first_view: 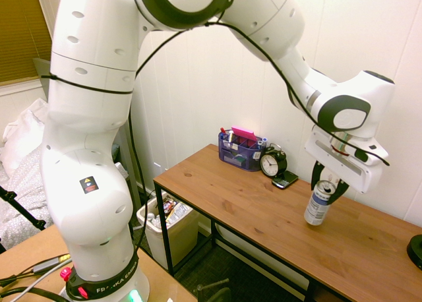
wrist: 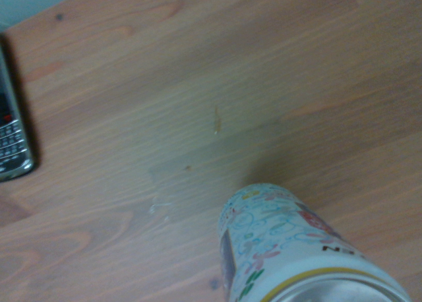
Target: Throw the can in the trash bin
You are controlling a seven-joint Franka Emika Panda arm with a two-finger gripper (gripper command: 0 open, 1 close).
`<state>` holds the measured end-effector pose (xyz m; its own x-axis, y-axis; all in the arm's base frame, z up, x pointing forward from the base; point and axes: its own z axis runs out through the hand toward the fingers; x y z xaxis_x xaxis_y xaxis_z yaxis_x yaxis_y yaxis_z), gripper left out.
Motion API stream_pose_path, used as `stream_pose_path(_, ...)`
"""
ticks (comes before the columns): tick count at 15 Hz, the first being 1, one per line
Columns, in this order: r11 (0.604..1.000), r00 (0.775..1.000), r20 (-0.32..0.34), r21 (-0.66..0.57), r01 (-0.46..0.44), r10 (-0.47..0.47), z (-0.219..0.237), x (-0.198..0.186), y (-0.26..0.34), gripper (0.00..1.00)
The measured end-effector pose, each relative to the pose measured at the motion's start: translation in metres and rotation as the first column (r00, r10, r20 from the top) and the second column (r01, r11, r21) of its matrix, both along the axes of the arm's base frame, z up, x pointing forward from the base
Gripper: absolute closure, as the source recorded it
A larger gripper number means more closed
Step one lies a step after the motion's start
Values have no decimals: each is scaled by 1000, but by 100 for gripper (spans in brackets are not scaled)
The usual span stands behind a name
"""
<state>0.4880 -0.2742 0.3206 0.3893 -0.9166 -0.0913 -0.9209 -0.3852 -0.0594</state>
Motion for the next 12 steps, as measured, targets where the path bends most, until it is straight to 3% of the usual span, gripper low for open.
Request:
stream_pose_path(3,992,995,42,-91,-89,93,44,4,104,100)
stream_pose_path(8,950,973,42,-230,-211,226,109,-28,359,100)
stream_pose_path(12,912,949,7,-277,-302,317,105,-23,524,100)
